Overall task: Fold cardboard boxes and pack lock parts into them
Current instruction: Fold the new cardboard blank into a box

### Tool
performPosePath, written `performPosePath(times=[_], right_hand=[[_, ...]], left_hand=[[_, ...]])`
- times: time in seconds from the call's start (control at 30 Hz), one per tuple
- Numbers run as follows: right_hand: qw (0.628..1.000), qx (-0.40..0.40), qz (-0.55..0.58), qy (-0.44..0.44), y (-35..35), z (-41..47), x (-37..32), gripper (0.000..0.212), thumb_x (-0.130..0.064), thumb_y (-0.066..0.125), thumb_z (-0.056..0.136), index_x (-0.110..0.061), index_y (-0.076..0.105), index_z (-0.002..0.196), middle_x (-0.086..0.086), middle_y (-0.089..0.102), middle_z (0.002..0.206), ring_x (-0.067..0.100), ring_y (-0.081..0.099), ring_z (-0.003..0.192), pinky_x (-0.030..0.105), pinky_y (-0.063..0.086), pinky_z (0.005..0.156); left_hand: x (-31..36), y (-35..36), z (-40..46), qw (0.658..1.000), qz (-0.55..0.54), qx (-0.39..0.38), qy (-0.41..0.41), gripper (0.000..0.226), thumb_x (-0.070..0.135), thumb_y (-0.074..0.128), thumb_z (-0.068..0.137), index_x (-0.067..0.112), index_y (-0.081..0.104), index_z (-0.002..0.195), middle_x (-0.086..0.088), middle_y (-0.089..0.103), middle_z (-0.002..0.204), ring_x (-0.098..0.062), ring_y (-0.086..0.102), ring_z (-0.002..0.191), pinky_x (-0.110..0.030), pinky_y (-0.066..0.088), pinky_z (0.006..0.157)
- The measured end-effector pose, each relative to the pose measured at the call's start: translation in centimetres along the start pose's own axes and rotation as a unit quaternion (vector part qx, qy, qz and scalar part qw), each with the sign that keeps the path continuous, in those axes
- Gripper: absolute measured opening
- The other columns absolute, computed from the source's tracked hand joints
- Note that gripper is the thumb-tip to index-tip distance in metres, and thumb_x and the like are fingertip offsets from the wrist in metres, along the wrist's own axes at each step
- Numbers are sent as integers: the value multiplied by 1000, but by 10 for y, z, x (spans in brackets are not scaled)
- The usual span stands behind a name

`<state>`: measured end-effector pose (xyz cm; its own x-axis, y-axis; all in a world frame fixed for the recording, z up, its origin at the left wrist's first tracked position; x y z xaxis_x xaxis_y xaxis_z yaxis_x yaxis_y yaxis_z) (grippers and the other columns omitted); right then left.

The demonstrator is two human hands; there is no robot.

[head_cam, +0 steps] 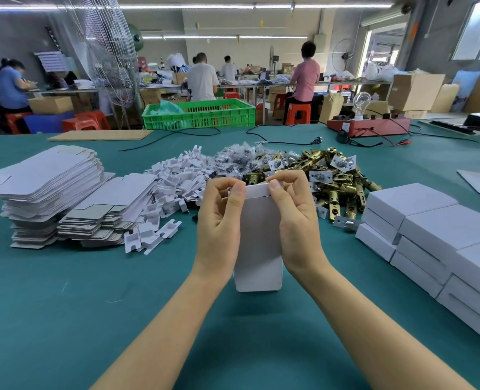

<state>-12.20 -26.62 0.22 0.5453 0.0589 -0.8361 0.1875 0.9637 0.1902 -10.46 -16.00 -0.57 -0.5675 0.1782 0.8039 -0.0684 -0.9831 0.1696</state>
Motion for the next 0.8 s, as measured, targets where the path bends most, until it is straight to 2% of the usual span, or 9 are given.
performPosePath(times=[0.13,0.3,0.53,0.7,0.8], right_hand=[[1000,-3,-5,0,-1,0,1,5,-26,51,92,-23,53,90,-5,51,82,11,46,76,25,37,73],[999,-17,-28,-18,2,-1,3,10,-15,49,100,-22,53,93,-6,53,84,3,48,72,14,39,67],[999,-20,-39,-23,3,-2,1,11,-14,51,99,-24,53,93,-7,53,82,3,47,69,14,39,64],[999,-17,-33,-29,5,-4,-2,3,-20,53,93,-19,54,92,14,51,83,18,46,72,22,38,64],[998,-9,-47,-33,4,-4,-2,4,-17,54,96,-19,55,94,14,52,85,18,45,69,22,38,62]], left_hand=[[0,-1,0,1000,24,-5,12,8,27,51,96,26,54,88,20,53,72,2,45,65,-10,37,63],[1,-2,0,997,64,3,40,12,23,47,98,30,56,92,23,57,77,3,46,65,-9,38,61],[0,-4,2,995,87,7,56,16,20,46,98,30,58,93,24,58,84,2,48,73,-11,38,69],[0,-3,3,996,77,14,48,18,18,44,96,27,57,87,23,58,81,4,50,74,-9,39,69],[-1,-4,2,995,87,7,49,15,23,46,98,28,57,90,23,58,82,1,50,74,-12,39,69]])
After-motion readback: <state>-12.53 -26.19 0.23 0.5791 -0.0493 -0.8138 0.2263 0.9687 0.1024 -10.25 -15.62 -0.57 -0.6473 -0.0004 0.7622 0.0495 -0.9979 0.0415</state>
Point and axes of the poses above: each hand's wrist, its own z-axis towards the middle knuckle, its own y-axis out of the palm, x = y × z, the point moved 2 cm from there along z, towards the middle knuckle
